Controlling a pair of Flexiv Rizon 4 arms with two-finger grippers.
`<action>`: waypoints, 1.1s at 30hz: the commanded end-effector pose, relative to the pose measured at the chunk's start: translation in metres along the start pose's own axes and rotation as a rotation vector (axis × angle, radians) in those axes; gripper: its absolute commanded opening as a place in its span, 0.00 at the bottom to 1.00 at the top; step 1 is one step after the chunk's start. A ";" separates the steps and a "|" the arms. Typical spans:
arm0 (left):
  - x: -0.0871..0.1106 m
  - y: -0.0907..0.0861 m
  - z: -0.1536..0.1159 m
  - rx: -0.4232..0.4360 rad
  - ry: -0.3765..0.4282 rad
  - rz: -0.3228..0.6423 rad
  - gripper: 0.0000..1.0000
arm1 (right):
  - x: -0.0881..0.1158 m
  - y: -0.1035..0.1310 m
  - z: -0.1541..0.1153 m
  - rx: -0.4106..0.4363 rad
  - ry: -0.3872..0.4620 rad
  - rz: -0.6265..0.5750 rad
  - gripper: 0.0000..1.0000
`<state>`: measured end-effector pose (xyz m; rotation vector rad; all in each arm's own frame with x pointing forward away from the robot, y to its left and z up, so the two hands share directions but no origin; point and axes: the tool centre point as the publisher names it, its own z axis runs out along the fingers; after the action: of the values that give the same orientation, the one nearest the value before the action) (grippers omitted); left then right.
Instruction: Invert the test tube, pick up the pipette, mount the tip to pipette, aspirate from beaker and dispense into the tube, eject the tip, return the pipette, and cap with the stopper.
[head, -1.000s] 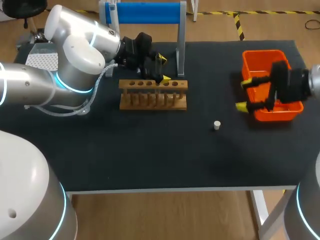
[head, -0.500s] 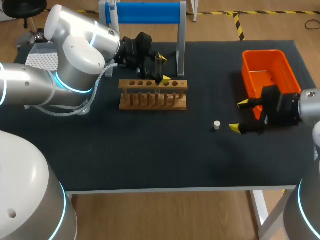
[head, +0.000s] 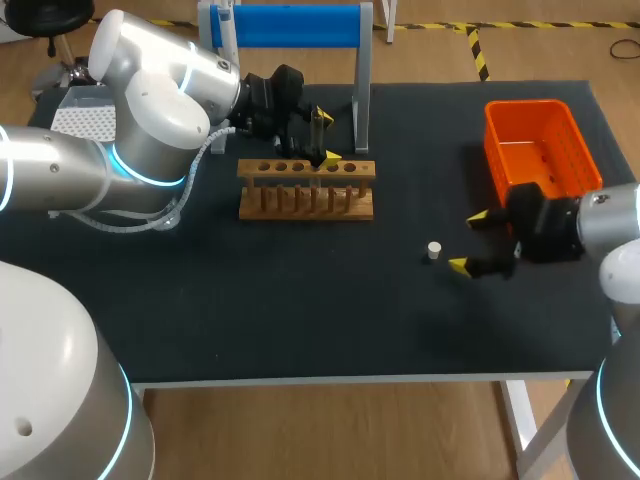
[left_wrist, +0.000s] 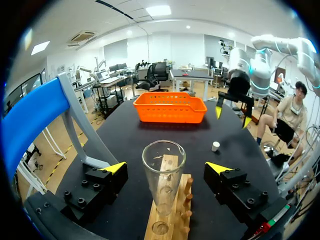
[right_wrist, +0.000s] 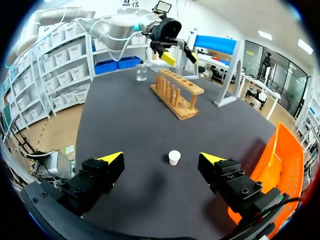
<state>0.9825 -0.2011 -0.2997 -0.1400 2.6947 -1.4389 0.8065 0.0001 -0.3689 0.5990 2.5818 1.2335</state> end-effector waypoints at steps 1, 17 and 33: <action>-0.001 0.000 0.000 -0.002 0.005 -0.001 1.00 | -0.006 0.000 0.014 0.013 -0.002 0.002 1.00; -0.001 0.000 0.000 -0.002 0.005 -0.001 1.00 | -0.010 -0.014 0.042 -0.025 -0.062 -0.014 1.00; -0.001 0.000 0.000 -0.002 0.005 -0.001 1.00 | -0.012 -0.017 0.052 -0.024 -0.036 0.015 0.80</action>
<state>0.9825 -0.2011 -0.2997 -0.1400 2.6945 -1.4393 0.8287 0.0216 -0.4150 0.6331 2.5260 1.2441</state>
